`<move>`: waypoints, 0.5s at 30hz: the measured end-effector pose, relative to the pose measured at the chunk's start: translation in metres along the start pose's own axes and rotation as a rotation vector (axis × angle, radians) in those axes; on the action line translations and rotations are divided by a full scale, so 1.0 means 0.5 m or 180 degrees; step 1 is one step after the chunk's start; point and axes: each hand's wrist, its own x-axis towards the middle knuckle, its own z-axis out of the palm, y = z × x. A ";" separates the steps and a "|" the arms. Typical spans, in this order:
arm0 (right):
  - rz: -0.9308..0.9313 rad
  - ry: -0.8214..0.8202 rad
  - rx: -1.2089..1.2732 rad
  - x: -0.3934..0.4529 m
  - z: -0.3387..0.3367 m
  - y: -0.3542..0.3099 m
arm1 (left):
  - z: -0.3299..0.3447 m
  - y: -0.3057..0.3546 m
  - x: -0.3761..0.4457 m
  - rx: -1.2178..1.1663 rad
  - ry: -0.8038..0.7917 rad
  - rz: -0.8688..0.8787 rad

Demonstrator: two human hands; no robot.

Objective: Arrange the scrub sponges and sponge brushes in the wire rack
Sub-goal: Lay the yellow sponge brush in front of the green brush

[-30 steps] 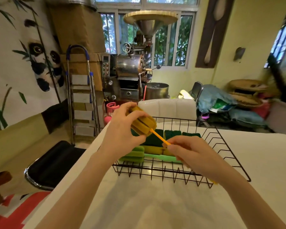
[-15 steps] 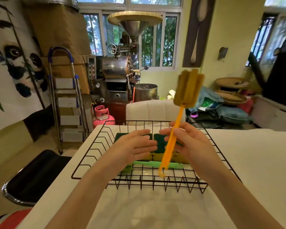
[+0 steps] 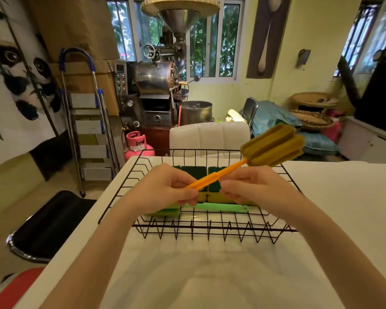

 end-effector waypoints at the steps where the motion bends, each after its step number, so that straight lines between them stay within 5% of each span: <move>1: -0.0112 -0.0154 -0.0067 -0.007 -0.013 -0.009 | -0.010 -0.005 -0.001 0.0040 -0.0069 -0.0067; 5: -0.0834 0.0000 -0.0067 -0.035 -0.062 -0.032 | -0.041 -0.031 -0.004 0.0181 -0.0278 -0.0320; 7: -0.0982 0.0152 -0.1026 -0.033 -0.079 -0.022 | -0.045 -0.040 -0.005 0.0366 -0.0418 -0.0347; 10: -0.0549 -0.0279 -0.2121 -0.009 -0.084 0.016 | -0.042 -0.049 0.000 0.0499 -0.0594 -0.0371; 15: 0.0045 -0.0654 -0.1990 0.019 -0.076 0.071 | -0.024 -0.065 0.012 0.1004 -0.0645 -0.0315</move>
